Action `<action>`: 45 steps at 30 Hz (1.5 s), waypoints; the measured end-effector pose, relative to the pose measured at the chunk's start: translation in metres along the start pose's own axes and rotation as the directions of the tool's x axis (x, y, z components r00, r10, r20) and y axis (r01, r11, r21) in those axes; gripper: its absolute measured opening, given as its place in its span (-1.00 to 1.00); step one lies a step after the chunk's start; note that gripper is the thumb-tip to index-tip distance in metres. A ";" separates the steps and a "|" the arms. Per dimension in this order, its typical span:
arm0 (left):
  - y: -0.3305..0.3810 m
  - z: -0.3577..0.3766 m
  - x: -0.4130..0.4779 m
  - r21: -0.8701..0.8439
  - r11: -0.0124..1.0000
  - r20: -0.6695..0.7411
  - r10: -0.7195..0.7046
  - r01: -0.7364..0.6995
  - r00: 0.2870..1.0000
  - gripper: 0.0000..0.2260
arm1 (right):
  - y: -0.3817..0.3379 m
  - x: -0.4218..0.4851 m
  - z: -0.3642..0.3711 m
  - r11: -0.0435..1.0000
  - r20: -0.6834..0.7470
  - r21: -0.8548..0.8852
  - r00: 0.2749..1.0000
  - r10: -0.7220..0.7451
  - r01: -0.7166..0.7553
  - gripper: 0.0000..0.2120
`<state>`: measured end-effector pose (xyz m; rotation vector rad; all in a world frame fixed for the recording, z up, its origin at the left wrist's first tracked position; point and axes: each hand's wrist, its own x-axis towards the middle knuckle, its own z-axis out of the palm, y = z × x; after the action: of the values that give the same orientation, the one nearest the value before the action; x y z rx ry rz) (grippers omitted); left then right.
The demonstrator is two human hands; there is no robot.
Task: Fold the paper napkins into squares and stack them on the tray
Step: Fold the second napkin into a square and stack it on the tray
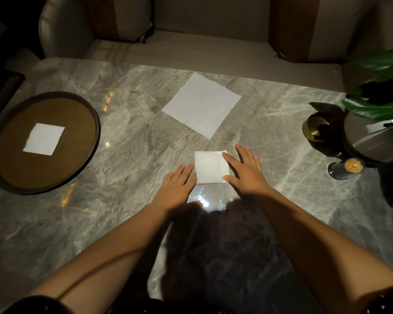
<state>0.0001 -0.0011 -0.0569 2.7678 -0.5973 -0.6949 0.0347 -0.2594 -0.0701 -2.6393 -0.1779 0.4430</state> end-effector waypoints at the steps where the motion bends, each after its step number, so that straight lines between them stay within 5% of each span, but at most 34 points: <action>1: -0.007 0.000 -0.009 -0.004 1.000 -0.047 0.019 -0.020 0.999 -0.20 | 0.000 0.000 0.001 1.000 -0.002 -0.001 1.000 -0.002 0.002 -0.30; 4: -0.014 -0.003 -0.021 -0.049 0.999 -0.250 0.003 -0.016 0.968 -0.51 | 0.001 -0.001 0.002 1.000 -0.013 0.006 1.000 -0.004 0.004 -0.30; 7: 0.007 -0.014 0.002 -0.145 0.988 -0.339 -0.100 0.053 0.936 -0.60 | 0.001 0.001 0.002 1.000 -0.014 0.017 1.000 -0.006 0.006 -0.30; 11: 0.047 -0.016 0.046 -0.065 0.998 -0.260 -0.018 0.001 0.965 -0.50 | 0.001 0.001 0.004 0.994 -0.044 0.107 0.999 -0.003 0.008 -0.32; 17: 0.053 -0.005 0.066 0.009 0.991 -0.153 -0.128 0.131 0.980 -0.48 | -0.001 0.000 0.006 0.993 -0.082 0.114 0.996 0.018 -0.009 -0.39; 33: -0.001 -0.016 0.035 -0.091 0.979 -0.144 -0.197 0.185 0.970 -0.43 | -0.004 0.001 0.003 0.995 -0.044 0.098 0.999 0.013 -0.009 -0.36; 45: -0.012 -0.016 0.033 0.035 0.983 -0.152 -0.175 0.182 0.973 -0.39 | 0.001 0.000 0.005 1.000 -0.028 -0.004 1.000 0.004 -0.004 -0.29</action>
<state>0.0382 -0.0031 -0.0604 2.9119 -0.3428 -0.5077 0.0332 -0.2581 -0.0749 -2.6489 -0.1655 0.4073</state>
